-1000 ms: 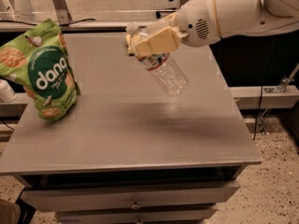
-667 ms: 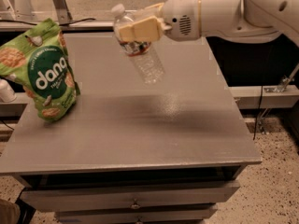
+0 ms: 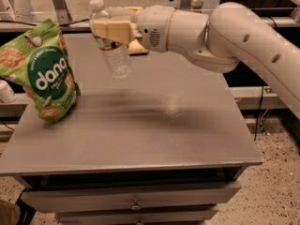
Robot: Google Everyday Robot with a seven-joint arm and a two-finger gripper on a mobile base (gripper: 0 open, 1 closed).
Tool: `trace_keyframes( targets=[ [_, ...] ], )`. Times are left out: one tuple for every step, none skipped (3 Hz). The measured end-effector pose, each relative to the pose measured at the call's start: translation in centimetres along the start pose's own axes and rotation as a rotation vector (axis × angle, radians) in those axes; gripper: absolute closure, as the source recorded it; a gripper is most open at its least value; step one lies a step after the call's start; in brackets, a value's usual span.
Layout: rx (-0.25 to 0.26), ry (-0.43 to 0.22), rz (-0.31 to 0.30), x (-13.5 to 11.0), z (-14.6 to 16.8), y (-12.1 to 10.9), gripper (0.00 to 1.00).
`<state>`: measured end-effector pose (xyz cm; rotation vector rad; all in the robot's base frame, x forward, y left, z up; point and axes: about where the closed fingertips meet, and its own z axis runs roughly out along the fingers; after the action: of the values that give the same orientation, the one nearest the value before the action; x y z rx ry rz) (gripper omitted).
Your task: Place water bottle upright
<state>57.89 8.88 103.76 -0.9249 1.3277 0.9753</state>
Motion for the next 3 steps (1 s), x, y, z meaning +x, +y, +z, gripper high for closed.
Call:
trace_keyframes(
  targets=[
    [0.037, -0.057, 0.01, 2.3, 1.1, 1.1, 1.0],
    [0.069, -0.085, 0.034, 4.6, 1.4, 2.0, 1.0],
    [0.103, -0.119, 0.062, 6.1, 1.4, 2.4, 1.0]
  ],
)
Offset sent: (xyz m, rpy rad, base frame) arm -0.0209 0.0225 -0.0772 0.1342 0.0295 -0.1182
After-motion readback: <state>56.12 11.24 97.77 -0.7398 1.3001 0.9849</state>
